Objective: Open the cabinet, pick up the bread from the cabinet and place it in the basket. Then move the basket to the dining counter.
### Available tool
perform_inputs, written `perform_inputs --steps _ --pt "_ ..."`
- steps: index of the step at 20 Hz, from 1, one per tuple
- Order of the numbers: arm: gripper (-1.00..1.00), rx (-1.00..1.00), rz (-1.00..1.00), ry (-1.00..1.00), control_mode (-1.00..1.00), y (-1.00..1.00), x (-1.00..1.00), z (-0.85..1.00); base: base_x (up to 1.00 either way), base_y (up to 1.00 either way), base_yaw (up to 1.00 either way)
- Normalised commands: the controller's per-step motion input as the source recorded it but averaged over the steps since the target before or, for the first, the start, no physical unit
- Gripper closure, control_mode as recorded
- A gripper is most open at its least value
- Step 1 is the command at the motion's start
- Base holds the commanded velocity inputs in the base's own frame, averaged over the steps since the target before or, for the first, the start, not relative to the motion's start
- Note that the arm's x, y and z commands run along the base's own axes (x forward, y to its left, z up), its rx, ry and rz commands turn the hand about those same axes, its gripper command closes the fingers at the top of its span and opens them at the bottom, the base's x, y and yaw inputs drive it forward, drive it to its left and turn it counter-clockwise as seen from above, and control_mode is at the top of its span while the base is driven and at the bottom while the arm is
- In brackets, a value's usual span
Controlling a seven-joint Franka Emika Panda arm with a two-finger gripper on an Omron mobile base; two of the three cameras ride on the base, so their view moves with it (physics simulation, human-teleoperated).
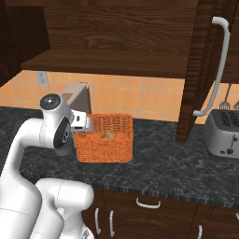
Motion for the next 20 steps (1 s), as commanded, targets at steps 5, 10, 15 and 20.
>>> perform_inputs --steps 5,10,15,20 --pt "-1.00 -0.17 0.15 0.29 -1.00 0.20 0.34 -0.33 0.00 0.00 0.00" --pt "-1.00 -0.19 0.08 0.24 -1.00 0.00 0.34 -0.43 0.00 0.00 0.00" --pt "-1.00 -0.20 0.10 0.16 -1.00 0.00 0.15 -0.42 0.00 0.00 0.00" --pt "-1.00 -0.16 0.10 0.00 -1.00 0.00 0.06 -0.12 0.00 0.00 0.00"
